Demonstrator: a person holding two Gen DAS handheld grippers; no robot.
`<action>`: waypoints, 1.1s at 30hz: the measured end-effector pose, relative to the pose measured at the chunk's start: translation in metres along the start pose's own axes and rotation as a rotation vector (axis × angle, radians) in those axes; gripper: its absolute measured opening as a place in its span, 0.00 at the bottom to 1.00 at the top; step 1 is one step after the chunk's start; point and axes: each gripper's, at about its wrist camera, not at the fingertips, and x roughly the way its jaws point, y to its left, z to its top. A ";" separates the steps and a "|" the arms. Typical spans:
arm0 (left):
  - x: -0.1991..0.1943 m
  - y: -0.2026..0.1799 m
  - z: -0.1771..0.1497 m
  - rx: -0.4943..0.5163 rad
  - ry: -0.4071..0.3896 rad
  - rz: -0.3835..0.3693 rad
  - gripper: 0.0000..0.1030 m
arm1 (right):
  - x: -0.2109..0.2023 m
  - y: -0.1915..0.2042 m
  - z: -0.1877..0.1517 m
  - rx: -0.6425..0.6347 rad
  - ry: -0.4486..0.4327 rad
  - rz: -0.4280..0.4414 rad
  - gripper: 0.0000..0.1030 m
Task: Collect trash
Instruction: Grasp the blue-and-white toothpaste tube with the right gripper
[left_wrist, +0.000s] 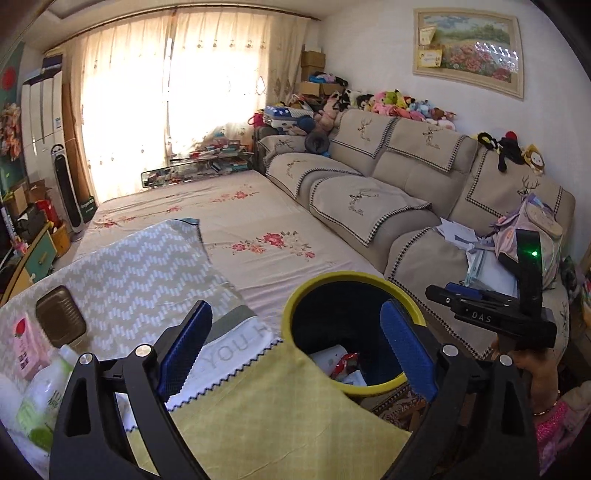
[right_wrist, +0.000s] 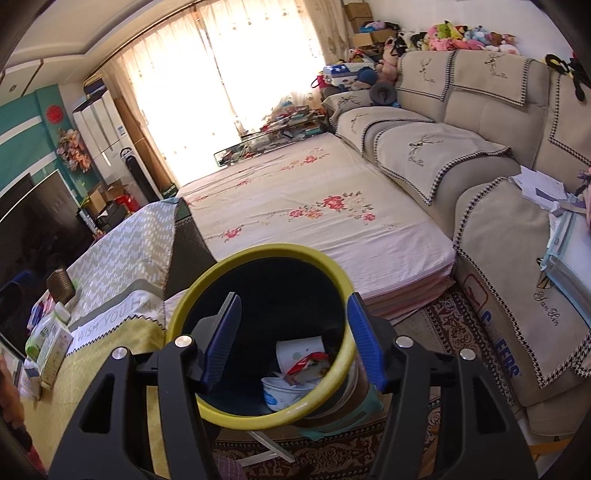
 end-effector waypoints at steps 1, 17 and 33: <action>-0.011 0.007 -0.003 -0.009 -0.013 0.020 0.89 | 0.002 0.006 -0.001 -0.011 0.005 0.008 0.56; -0.183 0.150 -0.066 -0.269 -0.148 0.418 0.89 | 0.030 0.191 -0.044 -0.322 0.157 0.323 0.56; -0.241 0.193 -0.110 -0.378 -0.179 0.534 0.89 | -0.011 0.353 -0.110 -0.620 0.226 0.649 0.56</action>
